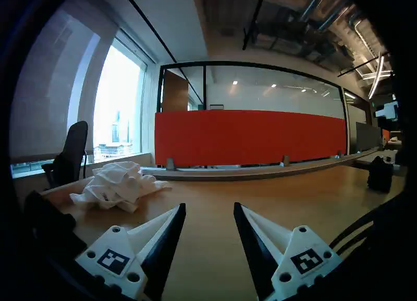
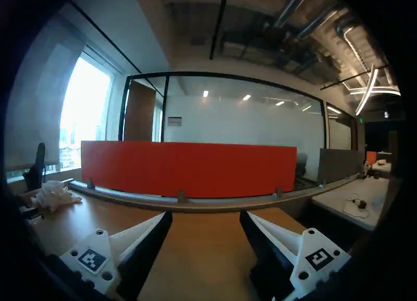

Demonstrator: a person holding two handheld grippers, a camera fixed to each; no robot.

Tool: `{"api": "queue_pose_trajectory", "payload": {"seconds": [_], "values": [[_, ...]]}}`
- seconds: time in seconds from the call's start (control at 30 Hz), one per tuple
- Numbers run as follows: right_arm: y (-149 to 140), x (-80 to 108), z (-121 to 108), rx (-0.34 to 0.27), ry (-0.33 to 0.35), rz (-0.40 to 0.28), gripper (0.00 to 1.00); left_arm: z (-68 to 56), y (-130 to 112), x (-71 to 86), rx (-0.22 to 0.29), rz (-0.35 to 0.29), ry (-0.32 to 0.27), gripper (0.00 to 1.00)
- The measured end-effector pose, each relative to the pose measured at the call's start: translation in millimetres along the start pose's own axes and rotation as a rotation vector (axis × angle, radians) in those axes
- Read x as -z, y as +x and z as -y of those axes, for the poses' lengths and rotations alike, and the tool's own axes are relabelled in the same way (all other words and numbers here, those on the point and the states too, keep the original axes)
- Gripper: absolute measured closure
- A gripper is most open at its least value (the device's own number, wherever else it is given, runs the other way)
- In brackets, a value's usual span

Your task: Fold towel

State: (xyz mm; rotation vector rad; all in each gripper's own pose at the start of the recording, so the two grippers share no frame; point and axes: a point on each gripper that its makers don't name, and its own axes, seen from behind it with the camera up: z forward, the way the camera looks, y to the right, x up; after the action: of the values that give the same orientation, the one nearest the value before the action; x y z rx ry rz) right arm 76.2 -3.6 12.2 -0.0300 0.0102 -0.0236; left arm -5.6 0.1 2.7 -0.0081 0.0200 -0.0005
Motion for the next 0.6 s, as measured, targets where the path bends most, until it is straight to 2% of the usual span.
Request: {"api": "queue_pose_trajectory", "payload": {"seconds": [0.6], "values": [[-51,0.7,-9,-0.004,-0.012,-0.025,0.0,-1.1,-3,-1.0,0.0,-0.001,0.0,0.33]]}}
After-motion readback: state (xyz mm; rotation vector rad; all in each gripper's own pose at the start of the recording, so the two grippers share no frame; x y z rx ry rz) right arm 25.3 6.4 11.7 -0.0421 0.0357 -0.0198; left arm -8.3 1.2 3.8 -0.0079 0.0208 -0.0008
